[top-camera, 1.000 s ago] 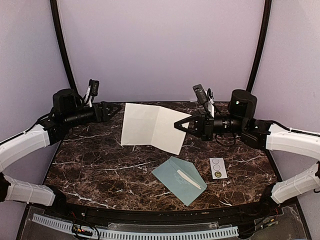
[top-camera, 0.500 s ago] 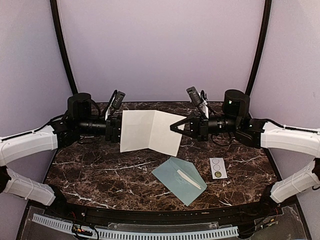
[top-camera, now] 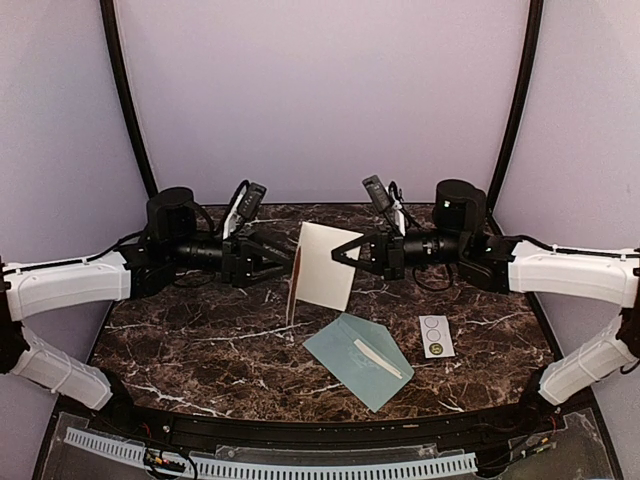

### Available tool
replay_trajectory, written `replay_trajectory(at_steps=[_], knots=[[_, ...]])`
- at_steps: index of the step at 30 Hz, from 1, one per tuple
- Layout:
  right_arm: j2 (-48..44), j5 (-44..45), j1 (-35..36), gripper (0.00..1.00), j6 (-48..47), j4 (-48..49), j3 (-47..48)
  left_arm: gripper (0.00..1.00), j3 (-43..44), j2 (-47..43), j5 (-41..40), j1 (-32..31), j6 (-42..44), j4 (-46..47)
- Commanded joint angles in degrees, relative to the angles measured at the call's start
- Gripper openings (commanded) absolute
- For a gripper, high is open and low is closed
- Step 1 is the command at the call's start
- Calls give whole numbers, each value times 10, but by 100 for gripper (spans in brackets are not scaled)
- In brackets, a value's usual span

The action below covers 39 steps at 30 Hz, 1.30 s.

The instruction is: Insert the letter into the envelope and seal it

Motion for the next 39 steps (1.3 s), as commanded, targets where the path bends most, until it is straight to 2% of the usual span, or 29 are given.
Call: replay_trajectory(at_steps=[1,4,12,23,27,28,32,39], knots=[[6,-20,3,0,4,29,23,75,-2,7,19,-9,-17,51],[11,-25,3,0,3,24,24,71,-5,16,21,-12,-29,69],[15,-31,5,0,-5,10,30,53,-2,38,36,-19,-50,107],[16,-28,7,0,-14,-8,35,19,8,53,49,-28,-54,111],[9,-12,7,0,-14,-9,35,2,8,55,48,-30,-55,111],[4,-6,6,0,-11,-5,32,1,7,53,47,-30,-57,112],[-27,35,-3,20,6,18,6,0,-18,32,20,-30,-68,144],[-101,65,-29,68,54,120,-75,0,-70,-13,-73,-30,-111,245]])
